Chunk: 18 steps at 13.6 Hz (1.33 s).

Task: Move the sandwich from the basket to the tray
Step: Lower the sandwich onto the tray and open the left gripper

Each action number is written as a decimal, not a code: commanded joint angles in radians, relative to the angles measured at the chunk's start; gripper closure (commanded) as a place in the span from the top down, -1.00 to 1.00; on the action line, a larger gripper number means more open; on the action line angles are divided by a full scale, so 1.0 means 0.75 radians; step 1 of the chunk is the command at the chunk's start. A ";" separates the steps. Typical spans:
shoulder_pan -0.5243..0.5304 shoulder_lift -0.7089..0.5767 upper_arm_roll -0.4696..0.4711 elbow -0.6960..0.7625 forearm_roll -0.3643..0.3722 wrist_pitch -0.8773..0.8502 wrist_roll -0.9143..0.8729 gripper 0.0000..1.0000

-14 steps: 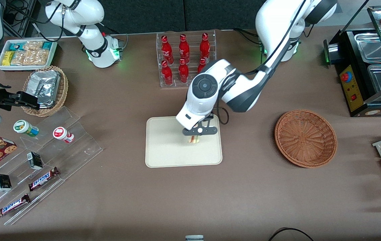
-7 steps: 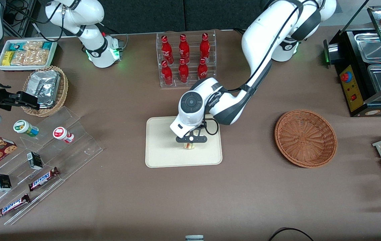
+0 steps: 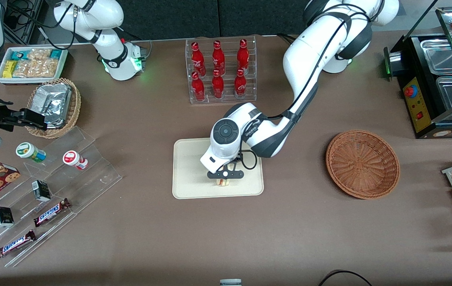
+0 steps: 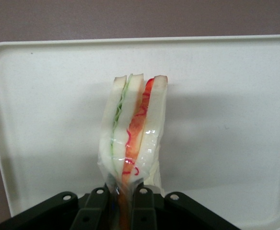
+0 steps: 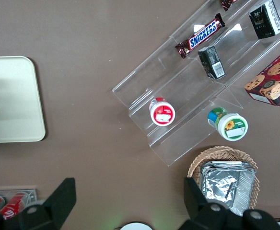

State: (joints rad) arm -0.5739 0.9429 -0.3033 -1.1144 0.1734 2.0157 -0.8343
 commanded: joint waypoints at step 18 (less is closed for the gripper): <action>-0.061 0.015 0.032 0.054 0.176 -0.016 -0.131 1.00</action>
State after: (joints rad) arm -0.6050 0.9734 -0.2892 -1.0888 0.2671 2.0646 -0.8895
